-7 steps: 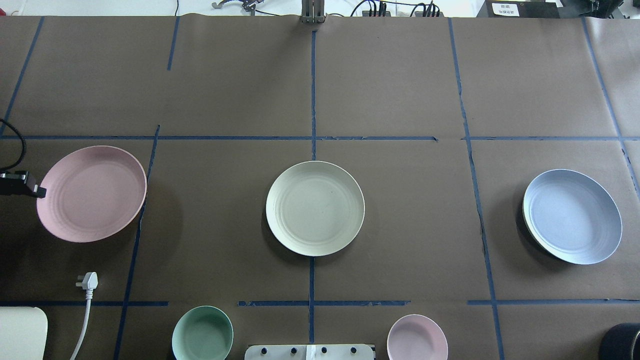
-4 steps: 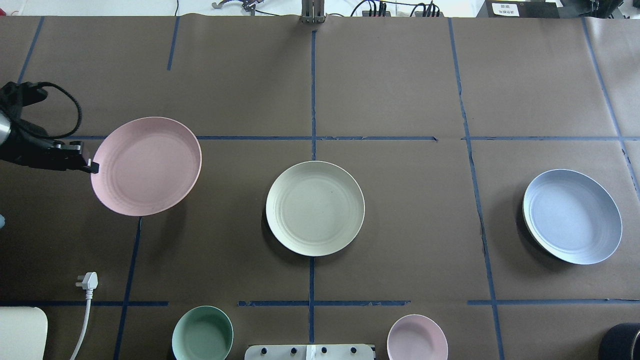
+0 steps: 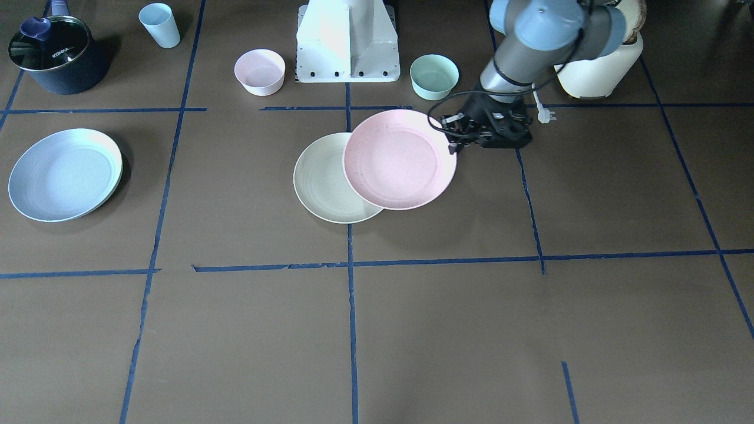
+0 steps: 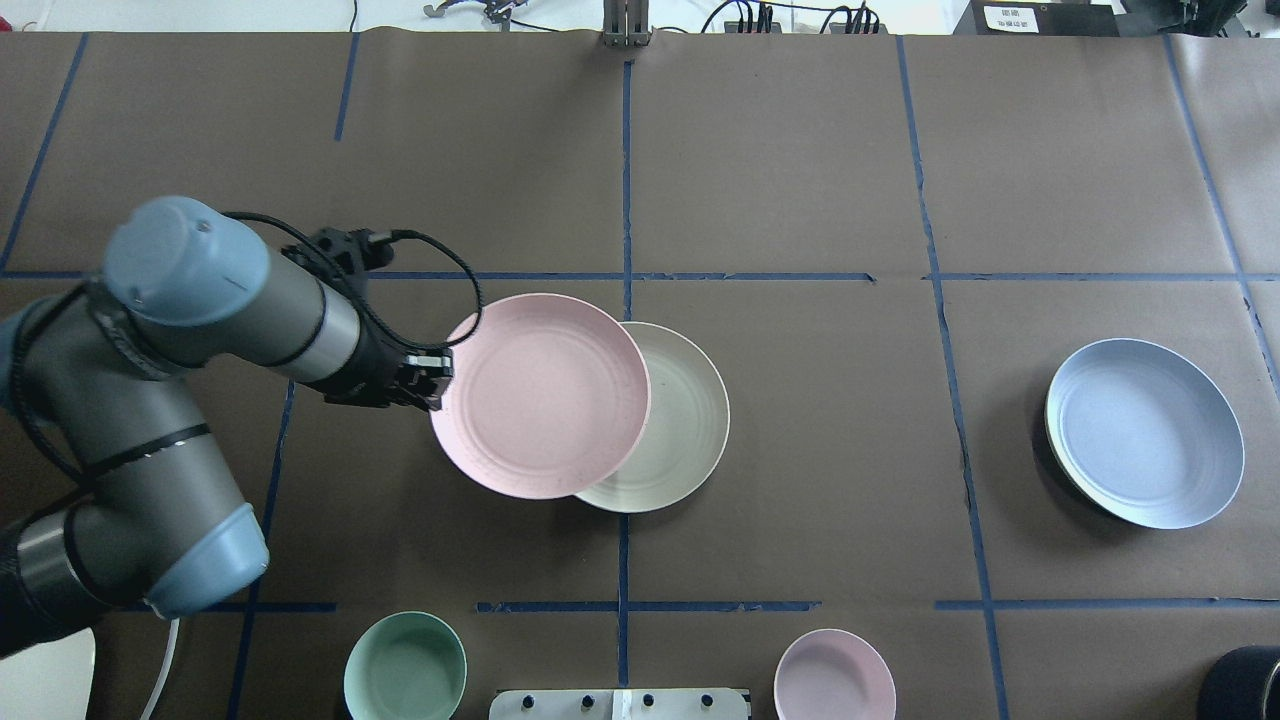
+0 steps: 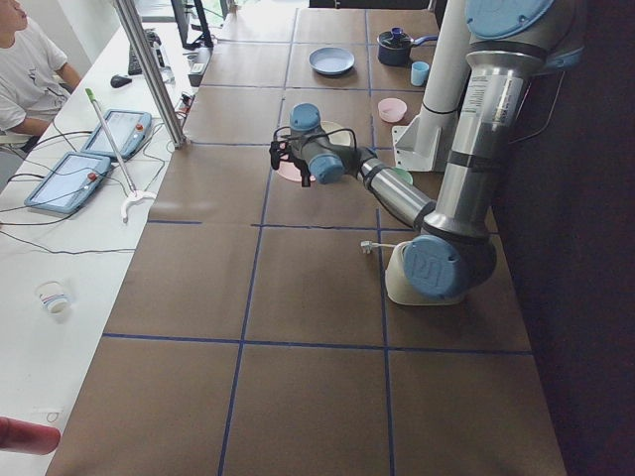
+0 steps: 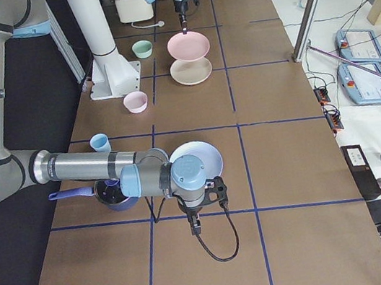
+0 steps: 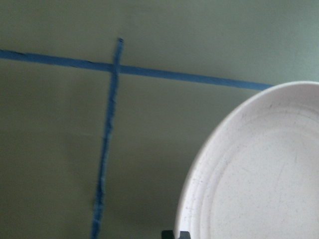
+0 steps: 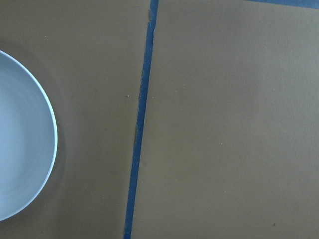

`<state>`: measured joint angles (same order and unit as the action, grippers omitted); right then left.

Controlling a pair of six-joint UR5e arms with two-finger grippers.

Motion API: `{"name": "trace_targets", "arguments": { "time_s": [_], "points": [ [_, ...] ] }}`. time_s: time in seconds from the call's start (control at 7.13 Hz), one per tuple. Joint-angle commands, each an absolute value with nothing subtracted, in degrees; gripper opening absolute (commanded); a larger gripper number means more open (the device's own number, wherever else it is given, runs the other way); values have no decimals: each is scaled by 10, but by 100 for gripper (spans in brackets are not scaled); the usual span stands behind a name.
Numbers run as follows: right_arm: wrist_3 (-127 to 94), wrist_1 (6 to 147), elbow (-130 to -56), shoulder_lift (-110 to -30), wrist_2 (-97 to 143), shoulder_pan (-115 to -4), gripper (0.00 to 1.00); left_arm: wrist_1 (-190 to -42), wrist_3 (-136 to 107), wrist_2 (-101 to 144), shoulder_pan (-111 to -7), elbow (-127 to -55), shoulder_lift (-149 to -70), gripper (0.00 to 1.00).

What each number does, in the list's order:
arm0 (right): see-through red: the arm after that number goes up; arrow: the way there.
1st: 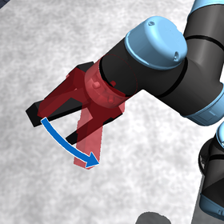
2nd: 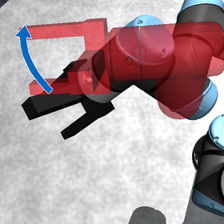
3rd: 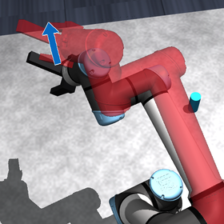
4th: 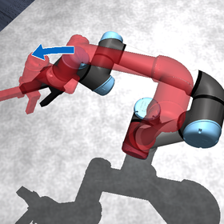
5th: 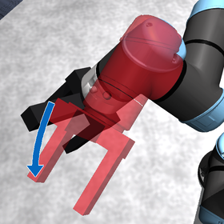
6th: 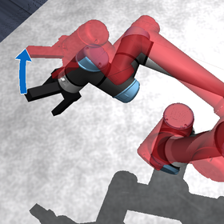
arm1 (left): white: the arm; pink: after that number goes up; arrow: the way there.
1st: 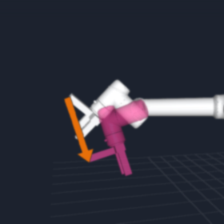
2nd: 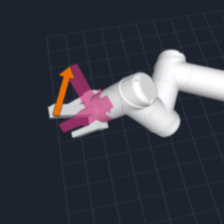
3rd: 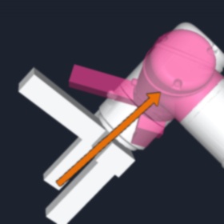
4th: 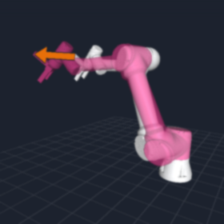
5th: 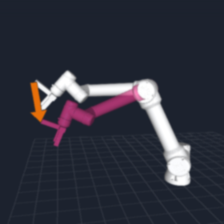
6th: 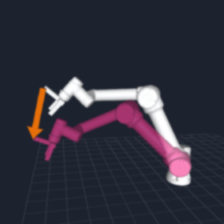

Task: Stack three plates with pink and blue
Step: 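Carry the pink plate over the cream plate and lower it on top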

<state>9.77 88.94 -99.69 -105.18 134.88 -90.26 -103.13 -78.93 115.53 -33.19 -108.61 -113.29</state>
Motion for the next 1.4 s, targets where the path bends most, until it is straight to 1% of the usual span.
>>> {"name": "trace_targets", "arguments": {
  "time_s": [0.0, 0.28, 0.42, 0.56, 0.7, 0.84, 0.98, 1.12, 1.26],
  "points": [
    [98, 889, -998, -1051, 1349, -903, 100, -1033, -823, 1134, -304, -1043, -1179, 0],
    [98, 889, -997, -1051, 1349, -903, 100, -1104, -837, 1105, -300, -958, -1214, 0],
    [98, 889, -998, -1051, 1349, -903, 100, -1123, -848, 1105, -294, -951, -1216, 0],
    [98, 889, -997, -1051, 1349, -903, 100, -1123, -851, 1104, -286, -951, -1216, 7],
    [98, 889, -997, -1051, 1348, -903, 100, -1124, -846, 1105, -282, -951, -1214, 54],
    [98, 889, -997, -1051, 1349, -903, 100, -1123, -845, 1105, -282, -955, -1210, 65],
    [98, 889, -997, -1051, 1349, -903, 100, -1122, -837, 1107, -284, -962, -1208, 99],
    [98, 889, -997, -1051, 1349, -903, 100, -1117, -830, 1109, -286, -983, -1194, 100],
    [98, 889, -998, -1050, 1349, -903, 100, -1115, -793, 1123, -298, -1012, -1160, 100]
  ]
}}
